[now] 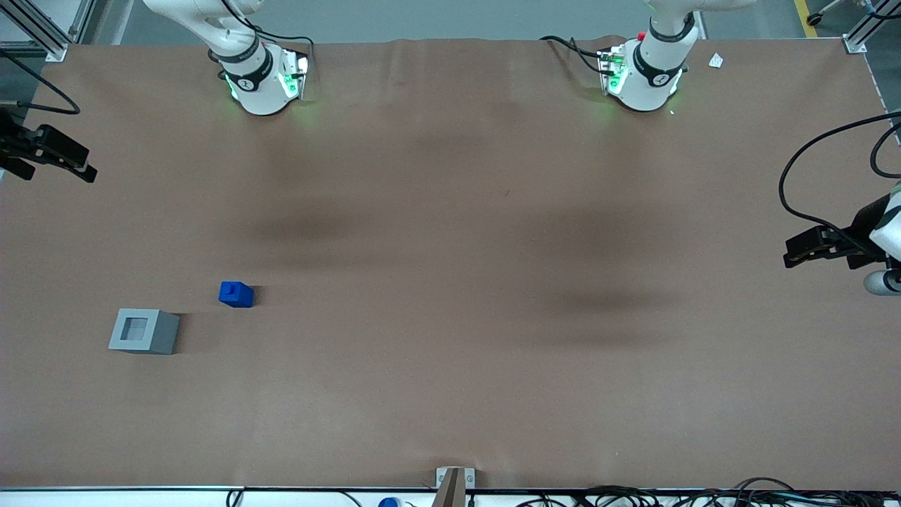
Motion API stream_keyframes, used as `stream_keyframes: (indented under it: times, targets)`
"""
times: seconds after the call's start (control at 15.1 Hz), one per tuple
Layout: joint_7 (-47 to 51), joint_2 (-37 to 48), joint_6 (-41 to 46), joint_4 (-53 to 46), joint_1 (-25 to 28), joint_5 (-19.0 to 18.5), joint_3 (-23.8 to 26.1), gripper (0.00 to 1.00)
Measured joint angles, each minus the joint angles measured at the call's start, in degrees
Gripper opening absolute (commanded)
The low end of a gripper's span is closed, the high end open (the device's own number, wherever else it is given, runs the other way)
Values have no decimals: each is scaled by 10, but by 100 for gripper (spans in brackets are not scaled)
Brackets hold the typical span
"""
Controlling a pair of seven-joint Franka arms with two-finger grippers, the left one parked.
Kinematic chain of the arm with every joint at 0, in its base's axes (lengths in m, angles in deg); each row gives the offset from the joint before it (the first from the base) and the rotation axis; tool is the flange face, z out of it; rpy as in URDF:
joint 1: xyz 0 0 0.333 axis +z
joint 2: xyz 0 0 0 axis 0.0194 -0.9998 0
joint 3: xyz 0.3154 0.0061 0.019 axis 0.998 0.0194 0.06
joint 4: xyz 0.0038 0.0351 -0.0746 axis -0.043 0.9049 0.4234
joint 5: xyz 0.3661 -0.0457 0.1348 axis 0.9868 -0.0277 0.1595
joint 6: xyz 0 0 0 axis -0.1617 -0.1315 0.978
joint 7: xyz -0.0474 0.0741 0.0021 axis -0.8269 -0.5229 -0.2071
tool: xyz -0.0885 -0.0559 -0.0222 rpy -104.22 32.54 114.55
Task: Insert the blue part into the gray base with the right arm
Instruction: 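Move the open right gripper toward the blue block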
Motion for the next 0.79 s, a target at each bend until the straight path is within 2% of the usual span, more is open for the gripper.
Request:
stream_keyframes:
  times: [0.4, 0.79]
  targets:
    - [0, -7, -2, 1, 0, 0, 0, 100]
    - [0, -80, -50, 2, 4, 0, 5, 100]
